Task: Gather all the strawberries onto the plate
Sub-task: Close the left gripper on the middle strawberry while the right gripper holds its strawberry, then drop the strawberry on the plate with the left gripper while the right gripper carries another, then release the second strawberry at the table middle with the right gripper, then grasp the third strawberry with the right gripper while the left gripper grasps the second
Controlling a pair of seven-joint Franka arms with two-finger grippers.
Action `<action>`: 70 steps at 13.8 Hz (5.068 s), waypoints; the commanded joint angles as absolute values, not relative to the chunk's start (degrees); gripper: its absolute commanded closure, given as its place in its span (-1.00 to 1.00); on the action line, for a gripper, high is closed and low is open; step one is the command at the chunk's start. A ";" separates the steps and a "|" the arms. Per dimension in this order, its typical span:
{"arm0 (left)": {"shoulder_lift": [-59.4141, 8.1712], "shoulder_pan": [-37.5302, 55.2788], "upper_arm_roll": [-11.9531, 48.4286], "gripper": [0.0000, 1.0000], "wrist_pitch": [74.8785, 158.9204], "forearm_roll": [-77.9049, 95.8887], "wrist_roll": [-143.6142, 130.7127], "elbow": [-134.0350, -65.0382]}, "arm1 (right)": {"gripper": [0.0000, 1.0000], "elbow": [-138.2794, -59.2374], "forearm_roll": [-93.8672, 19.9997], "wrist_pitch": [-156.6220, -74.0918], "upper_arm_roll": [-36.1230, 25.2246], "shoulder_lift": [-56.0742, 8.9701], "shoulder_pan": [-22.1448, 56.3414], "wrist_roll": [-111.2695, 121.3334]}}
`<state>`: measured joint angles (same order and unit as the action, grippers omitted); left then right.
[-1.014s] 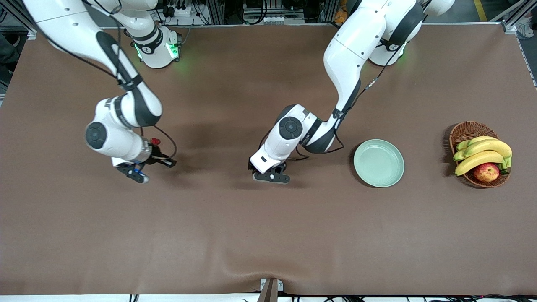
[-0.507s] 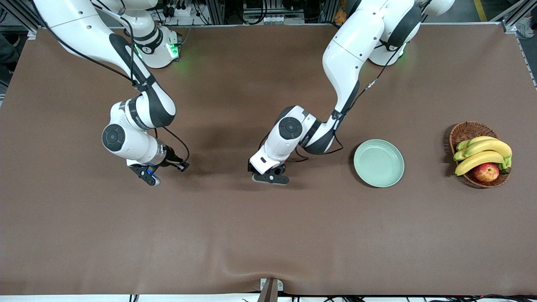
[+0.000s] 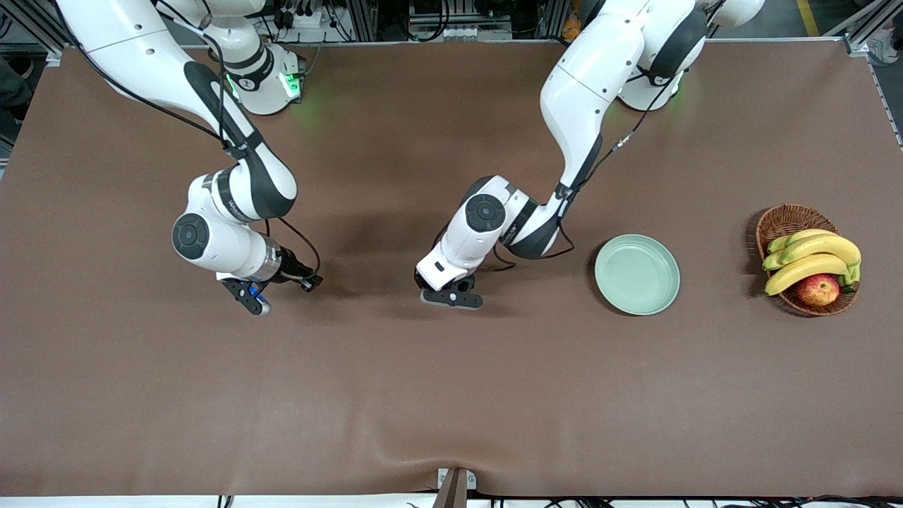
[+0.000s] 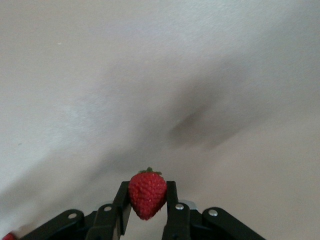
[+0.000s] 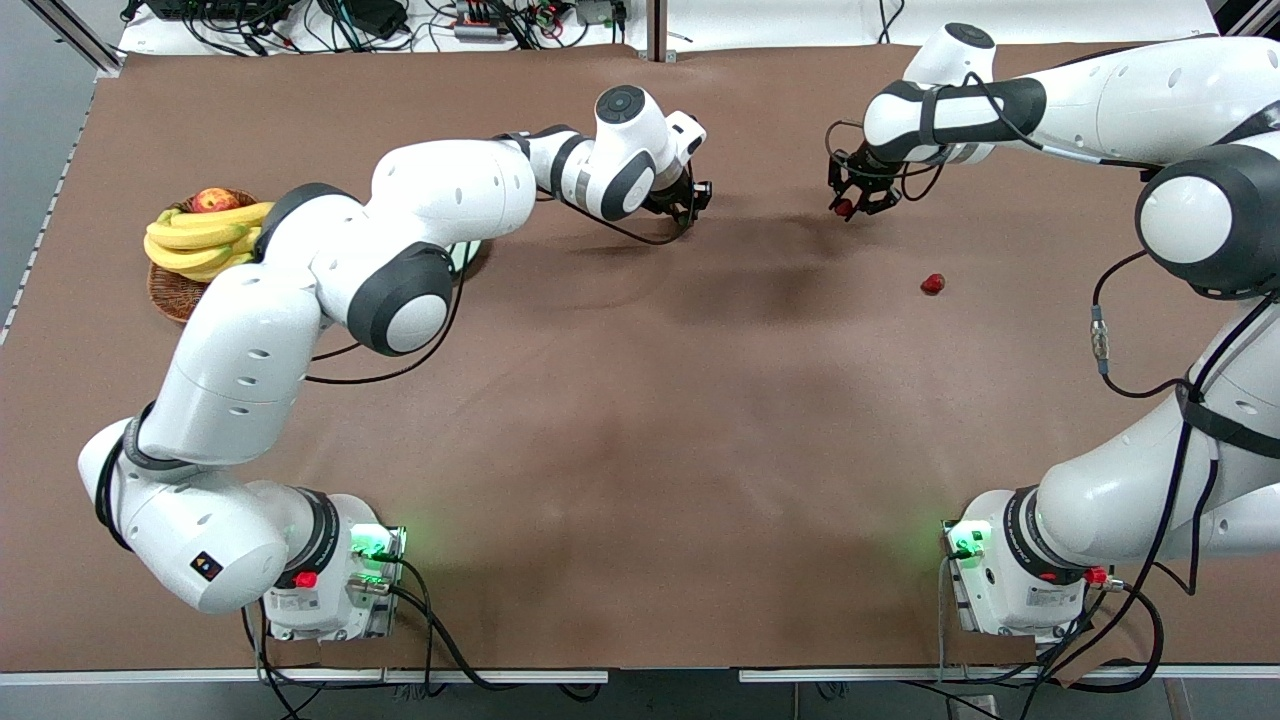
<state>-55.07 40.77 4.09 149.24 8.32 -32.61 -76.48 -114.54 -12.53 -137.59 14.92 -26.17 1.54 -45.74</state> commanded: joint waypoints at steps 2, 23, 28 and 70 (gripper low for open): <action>-51.96 40.35 3.34 0.99 142.86 7.12 -32.96 -75.32 | 0.90 -111.63 -17.65 -137.29 14.77 -26.63 4.12 -46.76; -24.26 15.31 3.78 1.00 135.77 -2.64 -12.59 -110.81 | 0.97 -81.68 -18.28 -154.31 13.19 -49.90 24.33 -83.65; -24.43 10.12 3.78 0.93 138.06 -2.72 -8.09 -114.87 | 0.43 -73.65 -18.28 -158.20 3.96 -57.22 34.36 -92.98; -55.90 33.66 6.15 -0.99 157.59 -2.11 -36.56 -77.34 | -1.00 -142.38 -1.14 -148.18 -4.39 -12.92 9.23 -30.67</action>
<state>-55.24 32.56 7.19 157.43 -1.40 -35.59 -79.12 -140.25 -1.47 -147.05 -4.90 -14.89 9.77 -31.16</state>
